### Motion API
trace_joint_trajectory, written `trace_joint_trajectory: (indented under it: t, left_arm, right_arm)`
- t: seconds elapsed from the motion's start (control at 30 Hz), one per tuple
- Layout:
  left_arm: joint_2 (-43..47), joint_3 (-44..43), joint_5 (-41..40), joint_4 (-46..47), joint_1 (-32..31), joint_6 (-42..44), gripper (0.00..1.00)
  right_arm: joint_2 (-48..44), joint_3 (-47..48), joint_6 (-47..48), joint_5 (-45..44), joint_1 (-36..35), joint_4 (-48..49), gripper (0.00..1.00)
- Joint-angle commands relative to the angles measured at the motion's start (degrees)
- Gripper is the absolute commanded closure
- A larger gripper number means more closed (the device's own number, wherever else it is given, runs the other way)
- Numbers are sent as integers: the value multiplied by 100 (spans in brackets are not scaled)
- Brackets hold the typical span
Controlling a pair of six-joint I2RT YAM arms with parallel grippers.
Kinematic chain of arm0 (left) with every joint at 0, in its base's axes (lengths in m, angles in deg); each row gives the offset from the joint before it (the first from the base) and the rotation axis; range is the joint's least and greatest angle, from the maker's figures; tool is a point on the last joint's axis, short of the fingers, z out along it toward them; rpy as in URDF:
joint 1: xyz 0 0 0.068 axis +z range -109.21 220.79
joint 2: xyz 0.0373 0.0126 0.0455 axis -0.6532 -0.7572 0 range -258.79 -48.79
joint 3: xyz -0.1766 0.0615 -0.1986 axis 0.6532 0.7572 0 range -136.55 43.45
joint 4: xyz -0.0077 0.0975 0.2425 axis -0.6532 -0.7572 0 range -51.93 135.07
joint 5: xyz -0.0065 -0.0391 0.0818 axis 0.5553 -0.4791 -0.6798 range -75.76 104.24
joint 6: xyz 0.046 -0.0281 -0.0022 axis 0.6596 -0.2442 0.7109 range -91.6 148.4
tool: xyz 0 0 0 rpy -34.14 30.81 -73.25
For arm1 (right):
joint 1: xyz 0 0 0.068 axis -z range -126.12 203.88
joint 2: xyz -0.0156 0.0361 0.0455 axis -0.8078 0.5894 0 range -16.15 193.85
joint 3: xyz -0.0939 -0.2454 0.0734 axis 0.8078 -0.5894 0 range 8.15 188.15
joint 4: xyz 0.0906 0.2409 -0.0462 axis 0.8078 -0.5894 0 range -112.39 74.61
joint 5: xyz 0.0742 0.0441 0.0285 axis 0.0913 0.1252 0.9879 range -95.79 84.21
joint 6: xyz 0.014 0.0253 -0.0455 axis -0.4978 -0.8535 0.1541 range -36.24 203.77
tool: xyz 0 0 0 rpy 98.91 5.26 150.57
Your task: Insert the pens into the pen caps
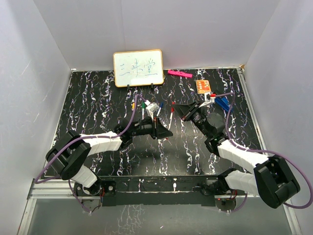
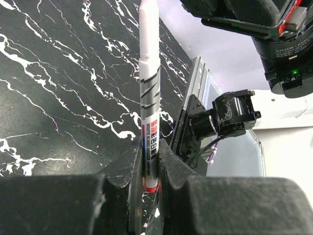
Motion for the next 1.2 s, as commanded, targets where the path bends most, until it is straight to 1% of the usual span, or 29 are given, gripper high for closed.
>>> trace_joint_trajectory:
  t: [0.0, 0.3, 0.47, 0.87, 1.17]
  left_arm:
    - [23, -215, 12, 195, -30, 53, 100]
    - [248, -52, -295, 340, -31, 25, 100]
    - [412, -83, -454, 259, -31, 112, 100]
    - [462, -77, -598, 168, -30, 165, 100]
    - [436, -88, -636, 152, -31, 160, 100]
  right_arm:
    - [19, -23, 17, -59, -127, 399, 100]
    - [-18, -53, 123, -146, -283, 277, 100]
    - [-83, -76, 197, -162, -329, 148, 100]
    - [-377, -39, 474, -139, -391, -333, 100]
    - [-455, -41, 472, -115, -403, -381, 100]
